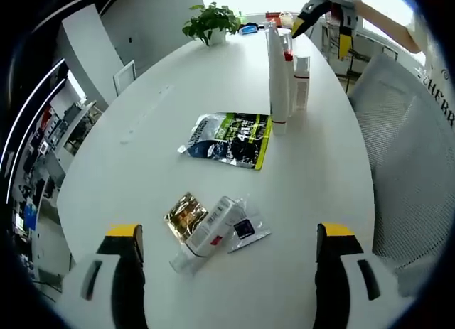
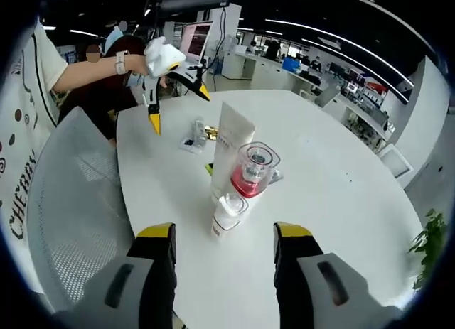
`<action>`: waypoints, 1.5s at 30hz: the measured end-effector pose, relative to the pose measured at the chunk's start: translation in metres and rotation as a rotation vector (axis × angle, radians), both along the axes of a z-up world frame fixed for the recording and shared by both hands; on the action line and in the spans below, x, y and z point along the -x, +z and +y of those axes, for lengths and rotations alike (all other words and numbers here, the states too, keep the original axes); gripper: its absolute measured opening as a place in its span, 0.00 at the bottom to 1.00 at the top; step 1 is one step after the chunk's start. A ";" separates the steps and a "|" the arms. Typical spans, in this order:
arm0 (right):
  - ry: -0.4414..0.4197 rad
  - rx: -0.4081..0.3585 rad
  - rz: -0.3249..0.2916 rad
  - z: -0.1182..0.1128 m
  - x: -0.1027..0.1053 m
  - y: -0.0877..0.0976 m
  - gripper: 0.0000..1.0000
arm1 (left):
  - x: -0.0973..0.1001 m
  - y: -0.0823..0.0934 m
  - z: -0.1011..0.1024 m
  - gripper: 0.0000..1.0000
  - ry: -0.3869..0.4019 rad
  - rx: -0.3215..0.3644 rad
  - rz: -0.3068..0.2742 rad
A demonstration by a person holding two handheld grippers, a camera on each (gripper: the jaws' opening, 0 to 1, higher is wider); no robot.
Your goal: Arrange the skincare products in the storage area until every visible bottle or jar stands upright without overlapping.
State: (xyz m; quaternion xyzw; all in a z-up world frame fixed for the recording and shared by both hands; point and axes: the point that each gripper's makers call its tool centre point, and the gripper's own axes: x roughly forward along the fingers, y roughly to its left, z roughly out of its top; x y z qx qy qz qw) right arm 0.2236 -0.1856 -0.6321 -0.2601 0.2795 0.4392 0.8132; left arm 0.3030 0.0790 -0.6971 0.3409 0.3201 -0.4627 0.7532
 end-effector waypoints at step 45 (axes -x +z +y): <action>-0.064 -0.077 0.088 -0.003 0.013 -0.016 0.40 | -0.042 -0.059 0.030 0.32 -0.078 -0.192 0.177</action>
